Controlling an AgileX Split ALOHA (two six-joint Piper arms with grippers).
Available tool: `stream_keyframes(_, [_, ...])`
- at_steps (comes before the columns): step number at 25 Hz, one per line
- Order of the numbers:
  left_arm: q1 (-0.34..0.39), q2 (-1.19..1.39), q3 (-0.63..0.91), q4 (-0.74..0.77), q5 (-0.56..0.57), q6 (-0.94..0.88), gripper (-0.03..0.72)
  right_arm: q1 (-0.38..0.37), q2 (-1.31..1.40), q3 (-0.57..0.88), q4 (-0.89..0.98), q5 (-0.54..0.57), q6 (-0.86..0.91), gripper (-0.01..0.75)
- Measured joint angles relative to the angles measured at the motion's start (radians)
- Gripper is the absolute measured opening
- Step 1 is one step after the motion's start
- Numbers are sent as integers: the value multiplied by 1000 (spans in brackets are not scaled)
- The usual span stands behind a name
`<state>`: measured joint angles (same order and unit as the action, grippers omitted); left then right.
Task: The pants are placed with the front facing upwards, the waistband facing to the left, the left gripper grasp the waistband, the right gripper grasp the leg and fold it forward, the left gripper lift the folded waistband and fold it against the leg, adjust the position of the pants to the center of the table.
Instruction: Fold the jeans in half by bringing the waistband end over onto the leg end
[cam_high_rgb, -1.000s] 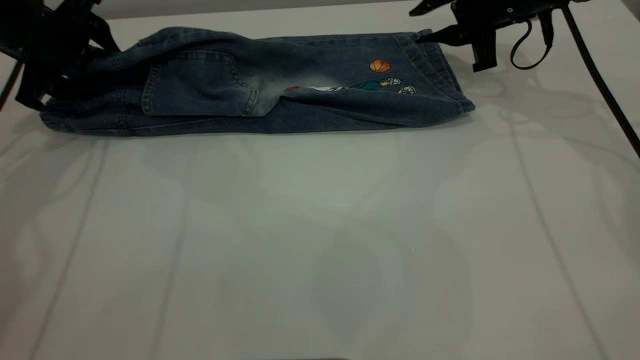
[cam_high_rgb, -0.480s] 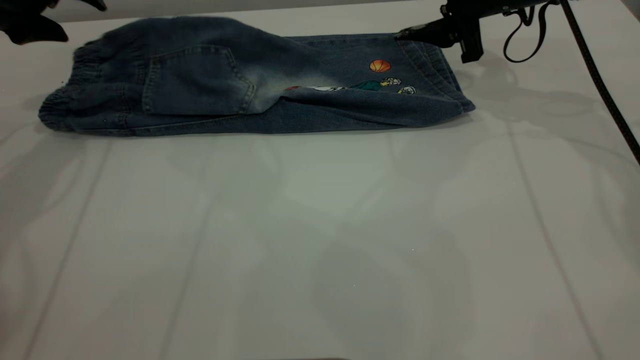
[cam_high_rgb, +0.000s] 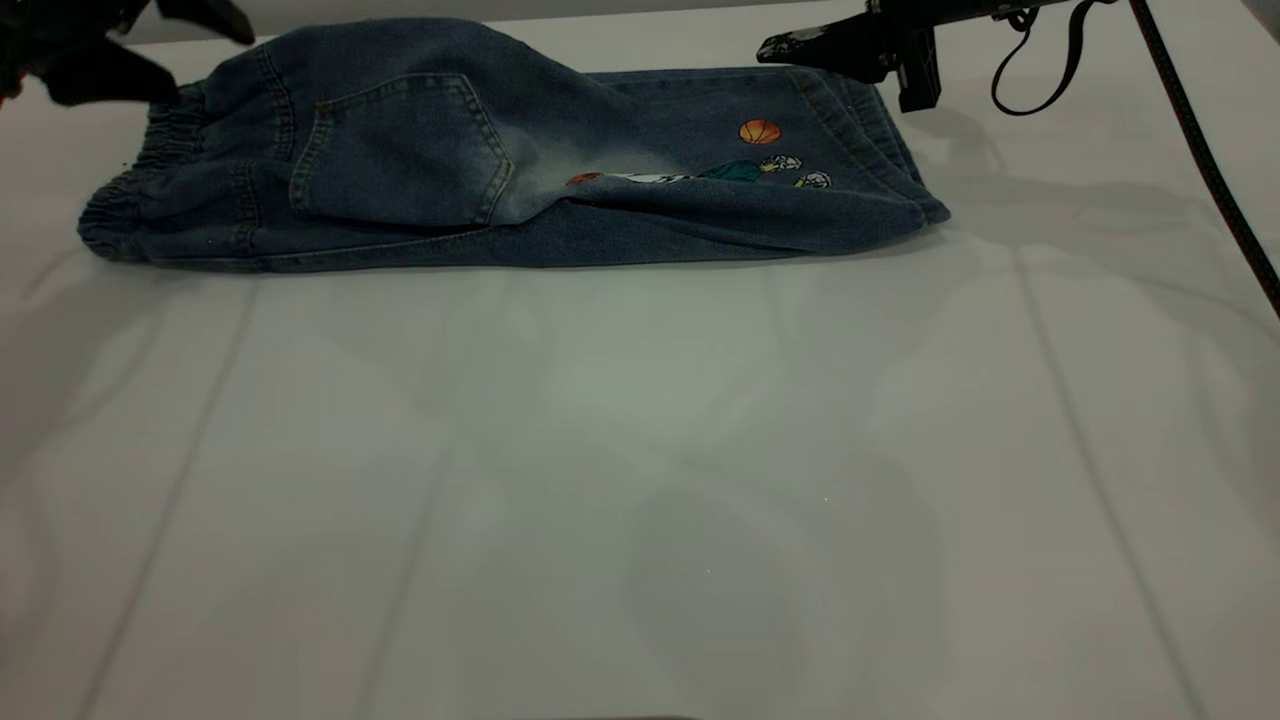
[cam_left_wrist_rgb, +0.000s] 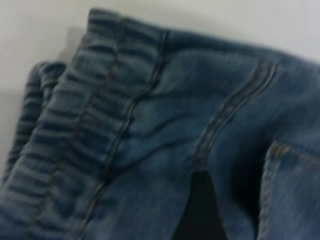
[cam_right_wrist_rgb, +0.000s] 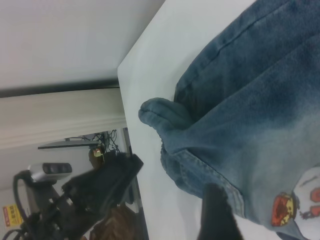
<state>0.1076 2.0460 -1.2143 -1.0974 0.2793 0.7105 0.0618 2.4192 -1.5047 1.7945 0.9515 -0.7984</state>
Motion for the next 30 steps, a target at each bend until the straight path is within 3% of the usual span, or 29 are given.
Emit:
stream_keyframes(8, [114,-1,0,437,153,-377,517,0,0,0,0,0,-2,372])
stream_keyframes(11, [143,6,0,535,172,-499,517,0,0,0,0,-1,-10,372])
stream_keyframes(19, [145,116,0,468,122,-527,517,0,0,0,0,-5,-17,372])
stream_keyframes(30, [145,132,-1,343,152,-386,517,0,0,0,0,-8,-20,372])
